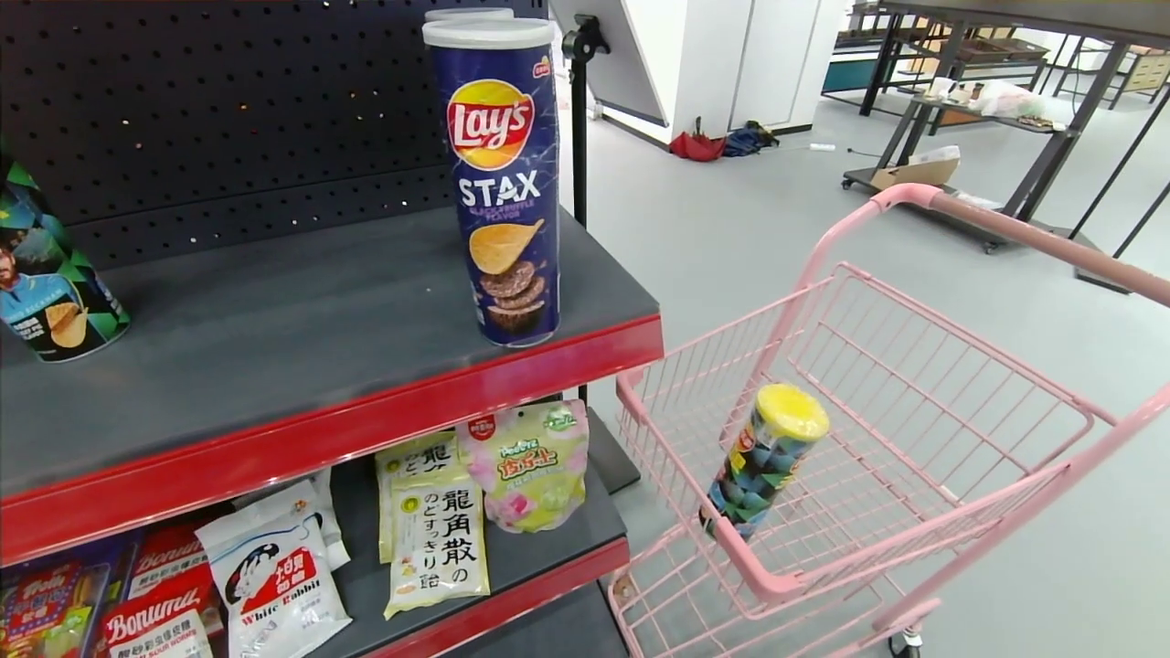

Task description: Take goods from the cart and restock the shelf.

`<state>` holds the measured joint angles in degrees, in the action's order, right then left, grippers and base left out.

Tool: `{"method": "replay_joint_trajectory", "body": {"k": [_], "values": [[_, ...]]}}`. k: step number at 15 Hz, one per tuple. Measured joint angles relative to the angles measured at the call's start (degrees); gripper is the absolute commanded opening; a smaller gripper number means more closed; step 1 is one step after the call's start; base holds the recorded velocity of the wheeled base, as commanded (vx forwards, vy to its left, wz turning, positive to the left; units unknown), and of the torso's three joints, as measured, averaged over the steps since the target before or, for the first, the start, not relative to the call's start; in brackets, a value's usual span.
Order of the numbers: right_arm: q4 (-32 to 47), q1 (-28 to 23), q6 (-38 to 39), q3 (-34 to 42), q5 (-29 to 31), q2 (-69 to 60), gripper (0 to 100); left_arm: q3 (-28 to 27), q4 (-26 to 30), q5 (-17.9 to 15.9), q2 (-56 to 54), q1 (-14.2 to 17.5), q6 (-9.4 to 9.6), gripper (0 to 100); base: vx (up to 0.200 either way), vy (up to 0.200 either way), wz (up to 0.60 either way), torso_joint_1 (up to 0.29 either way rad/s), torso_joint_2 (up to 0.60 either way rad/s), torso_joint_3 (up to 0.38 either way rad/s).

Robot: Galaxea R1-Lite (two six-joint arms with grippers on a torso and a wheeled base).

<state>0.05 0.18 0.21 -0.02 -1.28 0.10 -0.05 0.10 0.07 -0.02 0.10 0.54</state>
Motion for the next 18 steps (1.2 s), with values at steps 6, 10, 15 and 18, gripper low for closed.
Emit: {"method": "replay_joint_trajectory", "body": {"k": [6,10,15,18], "values": [[0.24,-0.34,-2.26,-1.90,-0.95,1.50,100,0.00,-0.02,0.00,0.00,0.00,0.04,100,0.000,0.000,0.00,-0.002,0.01,0.005],[-0.29,1.44,3.32,-18.08,-5.18,16.16,100,0.00,-0.02,0.00,0.00,0.00,0.04,100,0.000,0.000,0.00,0.000,0.00,0.000],[-19.13,4.11,7.94,-27.23,-14.42,52.41,100,0.05,-0.02,0.00,0.00,0.04,0.01,100,0.000,0.000,0.00,0.000,0.00,0.000],[-35.96,4.96,7.95,-23.37,-21.52,70.30,100,0.02,0.00,0.00,0.00,0.00,0.01,100,0.000,0.000,0.00,0.000,0.00,0.000]]}}
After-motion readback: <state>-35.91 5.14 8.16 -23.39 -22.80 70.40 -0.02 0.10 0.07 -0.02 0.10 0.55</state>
